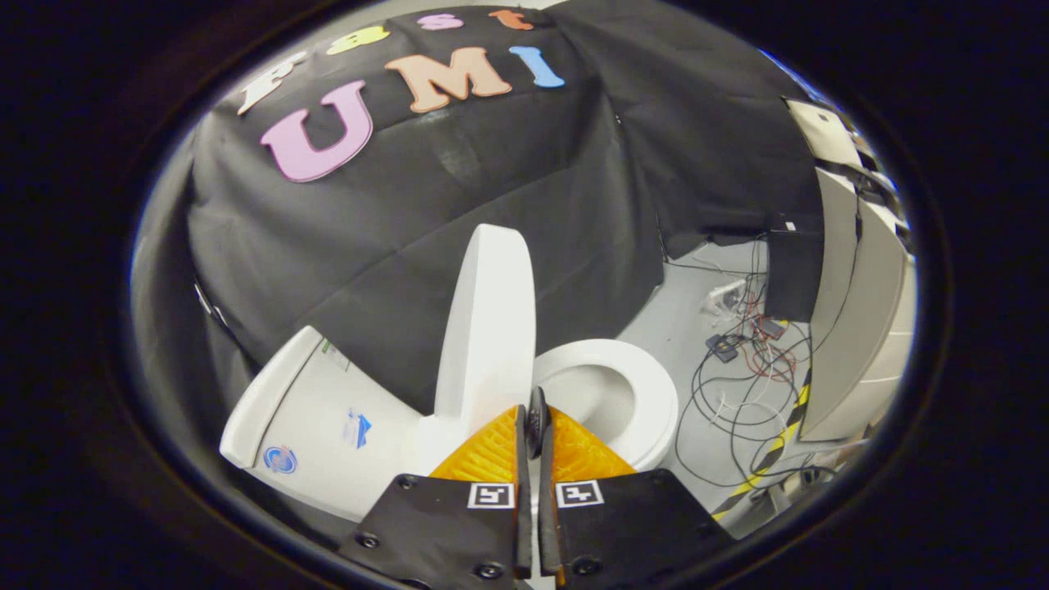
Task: Open the toilet lid.
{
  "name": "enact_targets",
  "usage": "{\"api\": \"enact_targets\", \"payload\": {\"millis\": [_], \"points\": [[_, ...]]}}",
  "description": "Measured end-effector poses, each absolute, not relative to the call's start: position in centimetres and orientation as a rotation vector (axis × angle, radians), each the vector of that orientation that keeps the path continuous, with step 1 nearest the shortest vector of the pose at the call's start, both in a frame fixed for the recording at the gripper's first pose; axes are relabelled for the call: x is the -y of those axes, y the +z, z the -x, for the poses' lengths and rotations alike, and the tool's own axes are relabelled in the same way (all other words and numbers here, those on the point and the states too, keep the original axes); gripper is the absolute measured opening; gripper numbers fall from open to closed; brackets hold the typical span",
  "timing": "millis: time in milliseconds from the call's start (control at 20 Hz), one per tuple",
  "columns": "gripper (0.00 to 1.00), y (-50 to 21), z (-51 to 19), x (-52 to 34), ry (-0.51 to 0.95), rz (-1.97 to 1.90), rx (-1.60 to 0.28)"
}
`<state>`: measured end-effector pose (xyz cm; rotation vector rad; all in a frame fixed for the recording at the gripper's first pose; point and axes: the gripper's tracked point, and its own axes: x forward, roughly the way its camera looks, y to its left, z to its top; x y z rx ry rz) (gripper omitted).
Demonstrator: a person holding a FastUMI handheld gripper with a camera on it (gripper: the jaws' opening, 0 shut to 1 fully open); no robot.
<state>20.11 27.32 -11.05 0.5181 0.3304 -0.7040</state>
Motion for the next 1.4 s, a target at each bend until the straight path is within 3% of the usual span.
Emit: {"api": "enact_targets", "payload": {"millis": [600, 800, 1100, 1150, 1400], "points": [[0.06, -7.0, -23.1, -32.8, -0.570, -0.205, -0.449], [0.06, -5.8, -25.3, -36.5, -0.439, -0.143, -0.431], [0.11, -4.8, -28.8, -42.6, -0.230, -0.109, -0.392], [0.16, -4.3, -29.1, -43.5, -0.195, -0.105, -0.381], [0.16, -4.8, -30.9, -47.3, -0.081, -0.093, -0.370]]}}
